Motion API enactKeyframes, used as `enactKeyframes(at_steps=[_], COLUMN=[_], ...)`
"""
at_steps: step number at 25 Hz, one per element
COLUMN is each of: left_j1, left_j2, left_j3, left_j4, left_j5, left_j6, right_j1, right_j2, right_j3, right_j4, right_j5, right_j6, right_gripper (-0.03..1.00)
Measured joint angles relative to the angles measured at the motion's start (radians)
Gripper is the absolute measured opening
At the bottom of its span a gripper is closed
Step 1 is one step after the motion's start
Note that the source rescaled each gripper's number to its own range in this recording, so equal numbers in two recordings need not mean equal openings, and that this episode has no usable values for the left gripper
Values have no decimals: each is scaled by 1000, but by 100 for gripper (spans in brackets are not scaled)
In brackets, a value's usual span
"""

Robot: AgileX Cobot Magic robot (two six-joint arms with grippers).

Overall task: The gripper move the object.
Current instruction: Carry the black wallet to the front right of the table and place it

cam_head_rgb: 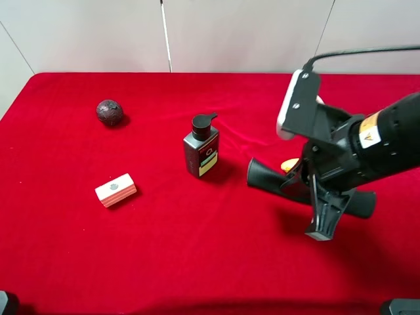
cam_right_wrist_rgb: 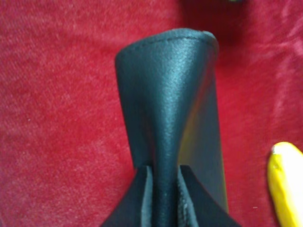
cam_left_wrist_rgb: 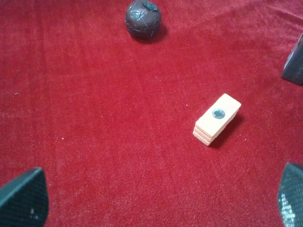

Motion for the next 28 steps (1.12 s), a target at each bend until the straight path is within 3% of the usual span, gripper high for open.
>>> enactKeyframes(at_steps=[10,28], left_j1=[0,0], left_j2=[0,0], left_j3=[0,0], left_j4=[0,0], left_j5=[0,0], left_j6=[0,0], right_j1=[0,0], right_j2=[167,266], right_j3=[3,3], right_j4=[29,32], right_j5=[-77,-184], right_j6=[-23,-45], right_gripper=[0,0])
